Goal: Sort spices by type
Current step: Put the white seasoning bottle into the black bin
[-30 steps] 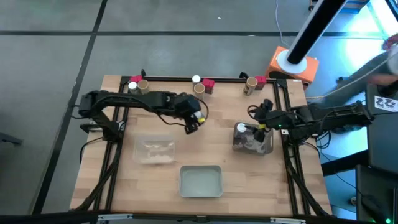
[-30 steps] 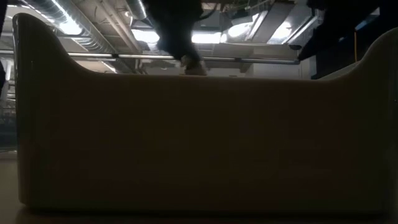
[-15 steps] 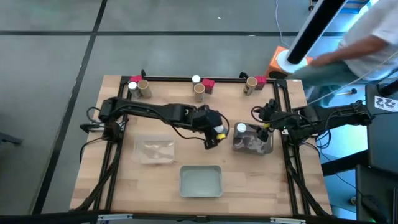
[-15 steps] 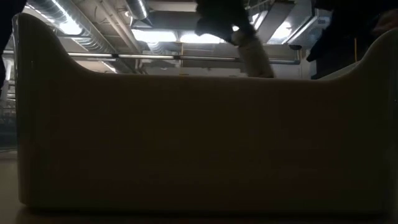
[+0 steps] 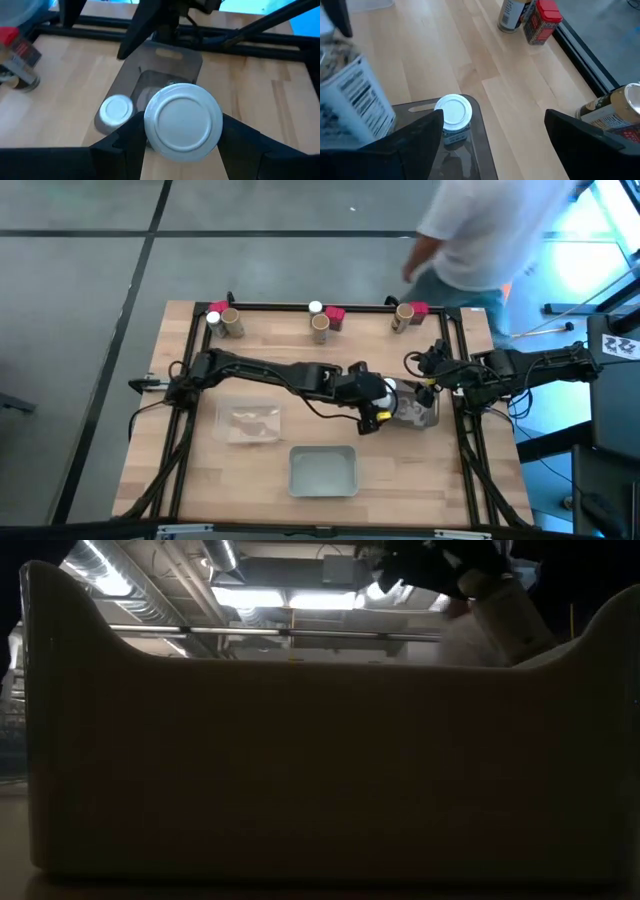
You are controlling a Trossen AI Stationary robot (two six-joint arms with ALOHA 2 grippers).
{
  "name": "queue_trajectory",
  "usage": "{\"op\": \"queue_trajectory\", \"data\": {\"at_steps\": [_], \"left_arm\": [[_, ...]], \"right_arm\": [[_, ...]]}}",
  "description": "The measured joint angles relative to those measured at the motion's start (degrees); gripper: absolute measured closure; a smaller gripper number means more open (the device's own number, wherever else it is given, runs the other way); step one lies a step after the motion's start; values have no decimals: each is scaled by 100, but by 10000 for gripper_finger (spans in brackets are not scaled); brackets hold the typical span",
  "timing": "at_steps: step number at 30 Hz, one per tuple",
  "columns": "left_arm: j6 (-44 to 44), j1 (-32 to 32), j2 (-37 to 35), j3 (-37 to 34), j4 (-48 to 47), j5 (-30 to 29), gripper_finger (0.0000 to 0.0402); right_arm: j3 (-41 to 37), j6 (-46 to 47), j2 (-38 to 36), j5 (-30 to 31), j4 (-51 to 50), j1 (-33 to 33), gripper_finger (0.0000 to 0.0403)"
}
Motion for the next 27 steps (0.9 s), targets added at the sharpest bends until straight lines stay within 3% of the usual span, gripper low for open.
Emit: {"op": "queue_trajectory", "data": {"at_steps": [27], "left_arm": [[-32, 313, 1018, -12, 181, 146, 213]], "right_arm": [[0, 33, 2, 1, -118, 0, 56]]}}
